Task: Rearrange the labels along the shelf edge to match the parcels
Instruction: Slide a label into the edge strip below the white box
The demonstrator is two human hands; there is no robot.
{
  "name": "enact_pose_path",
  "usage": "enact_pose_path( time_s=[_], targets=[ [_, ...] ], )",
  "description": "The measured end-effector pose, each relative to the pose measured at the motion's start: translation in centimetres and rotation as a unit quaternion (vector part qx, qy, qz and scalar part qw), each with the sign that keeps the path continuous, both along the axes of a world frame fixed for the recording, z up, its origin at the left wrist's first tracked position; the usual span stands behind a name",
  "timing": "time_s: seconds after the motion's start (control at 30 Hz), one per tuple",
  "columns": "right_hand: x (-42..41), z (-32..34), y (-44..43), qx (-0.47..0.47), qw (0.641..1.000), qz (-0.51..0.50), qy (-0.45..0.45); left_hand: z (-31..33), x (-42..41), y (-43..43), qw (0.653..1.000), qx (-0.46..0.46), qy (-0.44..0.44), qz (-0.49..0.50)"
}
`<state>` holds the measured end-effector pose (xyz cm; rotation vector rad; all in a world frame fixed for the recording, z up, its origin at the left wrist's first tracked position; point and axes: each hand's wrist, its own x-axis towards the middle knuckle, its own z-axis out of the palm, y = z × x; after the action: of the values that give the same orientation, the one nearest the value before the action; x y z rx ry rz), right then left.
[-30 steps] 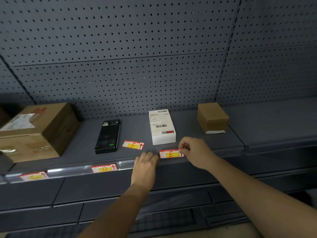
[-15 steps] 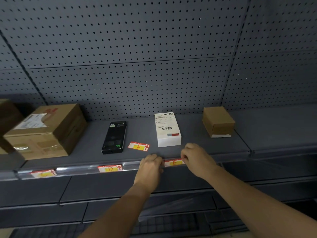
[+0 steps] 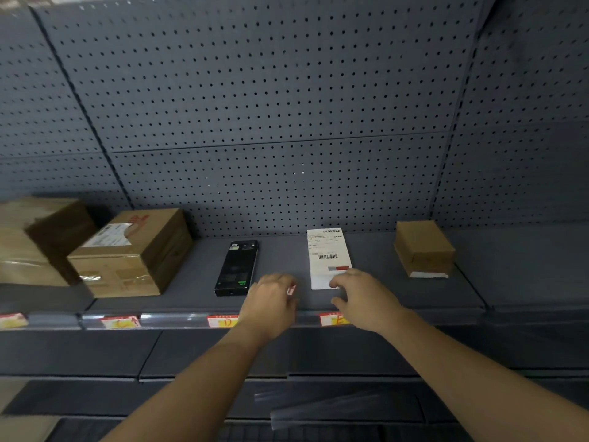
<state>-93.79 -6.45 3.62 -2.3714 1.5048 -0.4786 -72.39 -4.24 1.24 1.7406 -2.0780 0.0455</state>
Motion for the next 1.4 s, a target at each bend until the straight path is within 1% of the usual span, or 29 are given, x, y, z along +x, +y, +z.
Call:
enact_pose_path(
  time_s=[0.17, 0.33, 0.5, 0.63, 0.73, 0.8, 0.97, 1.1, 1.27, 1.4],
  targets=[
    [3.7, 0.8, -0.3, 0.009, 1.0, 0.016, 0.001, 1.9, 3.2, -0.1, 0.999, 0.032, -0.033, 0.027],
    [8.0, 0.5, -1.2, 0.007, 1.0, 0.027, 0.011, 1.5, 6.1, -1.5, 0.995, 0.042, -0.081, 0.033],
    [11.6, -0.6, -3.6, 0.026, 0.998, 0.002, 0.062, 1.2, 8.4, -5.0, 0.989, 0.071, -0.13, -0.01],
    [13.5, -1.0, -5.7, 0.063, 0.99, -0.014, 0.125, 0.6, 9.3, -8.4, 0.971, 0.11, -0.202, -0.071],
    [14.4, -1.3, -6.8, 0.087, 0.981, -0.028, 0.169, 0.0, 9.7, -10.2, 0.955, 0.163, -0.228, -0.093],
    [14.8, -1.5, -7.3, 0.101, 0.977, -0.033, 0.186, -0.5, 9.9, -11.0, 0.949, 0.176, -0.239, -0.106],
    [15.3, -2.0, -8.3, 0.118, 0.967, -0.038, 0.223, -0.6, 10.2, -12.0, 0.944, 0.185, -0.24, -0.129],
    [15.6, -2.0, -8.6, 0.109, 0.965, -0.039, 0.233, -0.5, 10.2, -12.3, 0.944, 0.201, -0.224, -0.131],
    [15.5, -1.8, -8.2, 0.079, 0.976, -0.046, 0.199, -0.6, 10.7, -12.3, 0.957, 0.195, -0.176, -0.126],
    [15.4, -1.6, -7.8, 0.095, 0.983, -0.053, 0.148, -0.8, 11.0, -11.7, 0.966, 0.187, -0.122, -0.128]
  ],
)
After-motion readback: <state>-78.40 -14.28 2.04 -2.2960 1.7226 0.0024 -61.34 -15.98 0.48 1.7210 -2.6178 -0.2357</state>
